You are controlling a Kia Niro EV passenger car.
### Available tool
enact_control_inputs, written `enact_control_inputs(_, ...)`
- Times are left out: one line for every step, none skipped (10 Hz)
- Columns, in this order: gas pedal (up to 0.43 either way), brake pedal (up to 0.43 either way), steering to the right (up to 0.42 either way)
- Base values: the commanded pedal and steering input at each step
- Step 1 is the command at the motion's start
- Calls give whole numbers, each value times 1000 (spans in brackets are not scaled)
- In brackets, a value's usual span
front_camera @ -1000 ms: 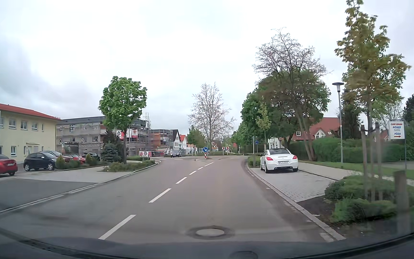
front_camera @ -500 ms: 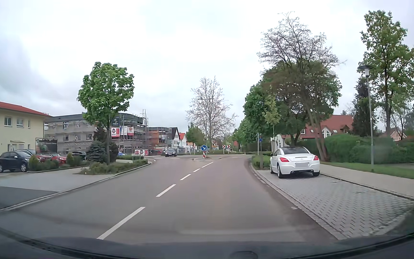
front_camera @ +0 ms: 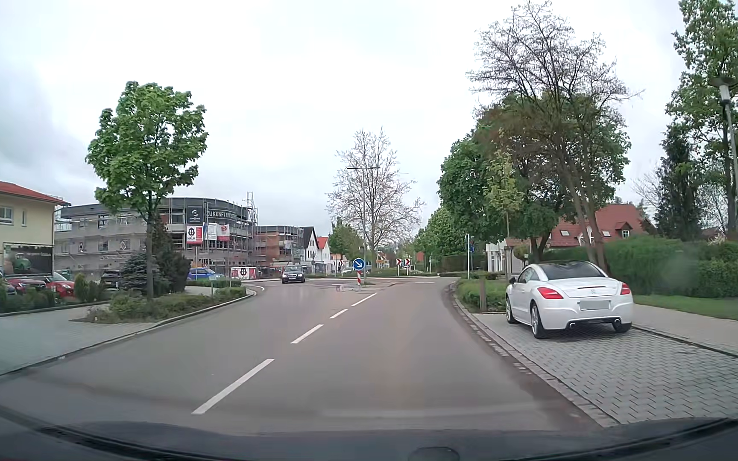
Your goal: Follow the waypoints while adhering to traffic rules and regulations
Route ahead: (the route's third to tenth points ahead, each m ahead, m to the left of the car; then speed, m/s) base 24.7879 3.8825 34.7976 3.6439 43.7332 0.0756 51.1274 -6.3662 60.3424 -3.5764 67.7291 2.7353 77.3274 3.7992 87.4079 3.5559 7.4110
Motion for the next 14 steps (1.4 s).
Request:
enact_control_inputs(0, 0, 5)
enact_control_inputs(0, 0, 7)
enact_control_inputs(0, 0, 7)
enact_control_inputs(0, 6, 8)
enact_control_inputs(0, 49, 8)
enact_control_inputs(0, 73, 9)
enact_control_inputs(0, 110, 11)
enact_control_inputs(0, 134, 14)
enact_control_inputs(0, 159, 14)
enact_control_inputs(0, 159, 14)
enact_control_inputs(0, 165, 14)
enact_control_inputs(0, 165, 14)
enact_control_inputs(0, 159, 14)
enact_control_inputs(0, 152, 14)
